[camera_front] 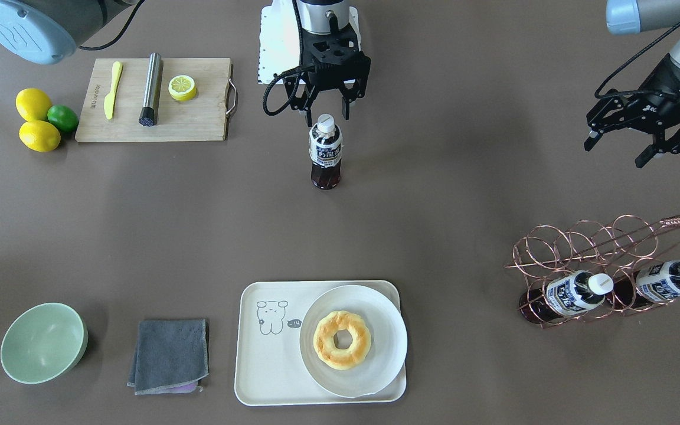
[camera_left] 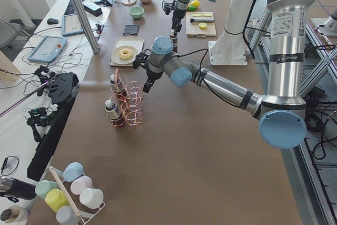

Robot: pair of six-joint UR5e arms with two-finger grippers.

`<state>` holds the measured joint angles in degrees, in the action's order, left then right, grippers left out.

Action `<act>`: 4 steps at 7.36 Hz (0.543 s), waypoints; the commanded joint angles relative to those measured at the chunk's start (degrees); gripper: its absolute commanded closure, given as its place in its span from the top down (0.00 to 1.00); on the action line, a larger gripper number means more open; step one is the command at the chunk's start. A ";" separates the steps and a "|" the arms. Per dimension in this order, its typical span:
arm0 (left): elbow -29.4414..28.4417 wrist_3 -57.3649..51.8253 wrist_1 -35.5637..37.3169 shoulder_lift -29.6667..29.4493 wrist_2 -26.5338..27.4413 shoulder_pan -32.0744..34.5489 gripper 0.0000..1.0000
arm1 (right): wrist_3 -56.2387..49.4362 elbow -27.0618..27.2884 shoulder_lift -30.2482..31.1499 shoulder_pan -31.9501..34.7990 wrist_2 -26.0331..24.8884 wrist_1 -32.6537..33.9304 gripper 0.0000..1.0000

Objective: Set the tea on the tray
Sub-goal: 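Lower the right gripper onto the bottle cap while the left arm withdraws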

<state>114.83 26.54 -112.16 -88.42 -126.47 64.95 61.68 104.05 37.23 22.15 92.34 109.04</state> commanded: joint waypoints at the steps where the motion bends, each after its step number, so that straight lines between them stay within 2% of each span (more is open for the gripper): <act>1: -0.65 0.00 -1.91 1.06 0.00 0.00 0.97 | -0.77 -0.95 -0.40 0.09 -0.14 -0.14 0.71; 3: -0.57 0.09 -2.45 1.41 0.00 0.00 0.97 | -1.04 -0.95 -0.40 0.35 -0.23 -0.23 0.65; 4: -0.66 0.09 -2.45 1.41 0.00 0.00 0.97 | -1.04 -0.95 -0.40 0.35 -0.23 -0.23 0.56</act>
<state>114.27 26.61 -114.36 -87.12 -126.47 64.95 60.74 103.12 36.84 22.39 92.13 108.83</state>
